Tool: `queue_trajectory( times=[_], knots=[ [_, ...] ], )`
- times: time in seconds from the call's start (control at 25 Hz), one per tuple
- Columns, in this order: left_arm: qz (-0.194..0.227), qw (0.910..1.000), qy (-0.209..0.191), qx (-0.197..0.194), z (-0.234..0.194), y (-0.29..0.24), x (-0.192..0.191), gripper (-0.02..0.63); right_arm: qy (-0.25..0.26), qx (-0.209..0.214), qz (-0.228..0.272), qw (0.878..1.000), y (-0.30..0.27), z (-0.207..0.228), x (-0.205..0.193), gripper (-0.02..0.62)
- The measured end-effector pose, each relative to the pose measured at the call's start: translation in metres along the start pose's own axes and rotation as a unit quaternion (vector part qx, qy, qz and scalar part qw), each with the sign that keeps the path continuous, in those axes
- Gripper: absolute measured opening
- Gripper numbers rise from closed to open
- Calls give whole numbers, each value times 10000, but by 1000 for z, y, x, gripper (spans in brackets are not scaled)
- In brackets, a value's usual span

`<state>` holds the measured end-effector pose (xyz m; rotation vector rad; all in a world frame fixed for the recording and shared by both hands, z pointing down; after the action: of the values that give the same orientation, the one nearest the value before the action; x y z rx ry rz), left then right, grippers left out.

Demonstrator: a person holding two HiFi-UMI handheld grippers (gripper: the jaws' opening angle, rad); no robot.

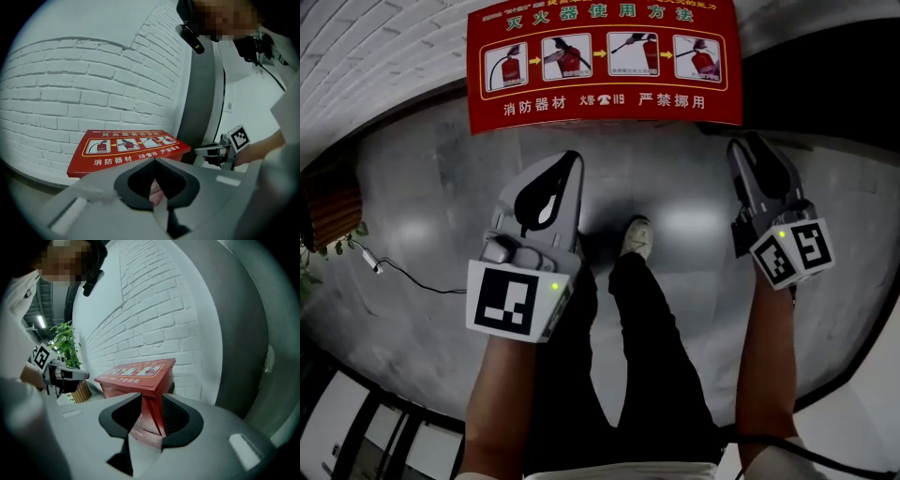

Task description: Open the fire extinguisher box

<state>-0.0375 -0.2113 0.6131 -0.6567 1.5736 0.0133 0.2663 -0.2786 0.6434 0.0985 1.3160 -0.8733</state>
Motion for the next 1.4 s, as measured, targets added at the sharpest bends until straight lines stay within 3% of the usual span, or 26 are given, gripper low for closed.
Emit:
queue_trajectory(
  times=[0.36,0.64,0.8,1.24,1.32,1.4],
  knots=[
    [-82,9999,41,-41,-2,-3,6,6,345,147,-211,9991,-19,8,13,129],
    [-86,9999,113,-75,-6,-5,7,6,156,486,-236,9984,-20,9,12,84],
    [-104,9998,117,-80,-9,-4,9,6,149,431,-212,9987,-18,9,13,76],
    [146,9995,-258,74,-17,-10,-17,6,-323,319,822,9956,-9,5,0,71],
    [200,9993,-307,81,-21,-6,-2,6,-425,320,975,9938,-9,2,22,71],
    [264,9992,-286,78,-24,2,35,6,-440,262,1008,9936,-6,-4,71,67]
  ],
)
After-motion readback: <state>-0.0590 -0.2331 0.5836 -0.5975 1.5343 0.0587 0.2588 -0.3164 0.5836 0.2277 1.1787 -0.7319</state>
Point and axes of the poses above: the fingertips, and each gripper's own axes: y backward along the fingers, z to its right, x out of its top, the point moved 10 cm from there along y, backward along the fingers, and after that the axes turned 6 degrees about -y, right-handed, at the moved point
